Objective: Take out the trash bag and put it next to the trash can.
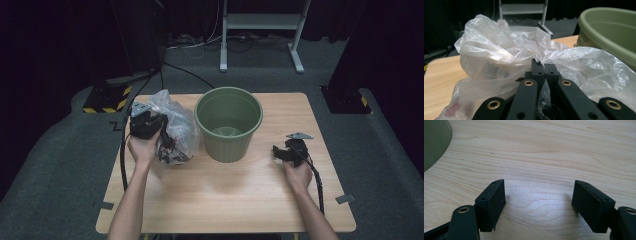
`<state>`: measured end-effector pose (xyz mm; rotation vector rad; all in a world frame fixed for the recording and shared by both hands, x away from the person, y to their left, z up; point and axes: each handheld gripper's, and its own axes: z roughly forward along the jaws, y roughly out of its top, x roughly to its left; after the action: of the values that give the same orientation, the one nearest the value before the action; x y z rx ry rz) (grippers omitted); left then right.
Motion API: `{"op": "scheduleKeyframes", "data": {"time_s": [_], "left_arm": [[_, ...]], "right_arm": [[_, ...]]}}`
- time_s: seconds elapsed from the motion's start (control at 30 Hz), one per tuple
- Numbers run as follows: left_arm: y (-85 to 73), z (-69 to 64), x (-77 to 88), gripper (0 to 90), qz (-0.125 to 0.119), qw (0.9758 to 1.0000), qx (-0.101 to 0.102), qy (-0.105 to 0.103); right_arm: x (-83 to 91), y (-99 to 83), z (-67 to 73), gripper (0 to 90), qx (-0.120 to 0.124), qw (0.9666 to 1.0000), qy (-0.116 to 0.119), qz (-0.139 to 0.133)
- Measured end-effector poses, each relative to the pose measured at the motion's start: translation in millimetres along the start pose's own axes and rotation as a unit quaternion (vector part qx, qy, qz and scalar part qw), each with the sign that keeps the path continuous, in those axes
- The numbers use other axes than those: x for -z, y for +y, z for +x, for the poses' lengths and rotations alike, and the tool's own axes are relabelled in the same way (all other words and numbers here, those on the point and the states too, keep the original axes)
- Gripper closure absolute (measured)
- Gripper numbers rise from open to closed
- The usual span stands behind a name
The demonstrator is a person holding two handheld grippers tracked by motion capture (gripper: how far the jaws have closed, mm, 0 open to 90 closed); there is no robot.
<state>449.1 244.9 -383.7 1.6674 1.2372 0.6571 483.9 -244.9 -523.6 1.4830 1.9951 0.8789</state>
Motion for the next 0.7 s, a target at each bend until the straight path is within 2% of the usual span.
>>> {"op": "scheduleKeyframes", "data": {"time_s": [0.23,0.47,0.6,0.7], "left_arm": [[-7.5,-0.3,-16.6,89.1,0.019,0.9998,0.002,0.002],[-12.6,-6.4,-32.3,88.5,0.038,0.9992,0.005,-0.003],[-17.5,-6.7,-41.4,86.3,0.05,0.9986,0.015,-0.006],[-20.4,-6.5,-44.2,82.8,0.048,0.9985,0.024,-0.007]], "right_arm": [[0.0,0.0,0.1,26.6,0.001,1.0,0.001,0.0],[0.3,-0.1,0.4,26.5,0.001,1.0,0.0,0.0],[0.3,-0.3,0.5,26.6,0.001,1.0,0.001,0.0],[0.3,-0.3,0.5,26.5,0.001,1.0,0.002,0.0]]}}
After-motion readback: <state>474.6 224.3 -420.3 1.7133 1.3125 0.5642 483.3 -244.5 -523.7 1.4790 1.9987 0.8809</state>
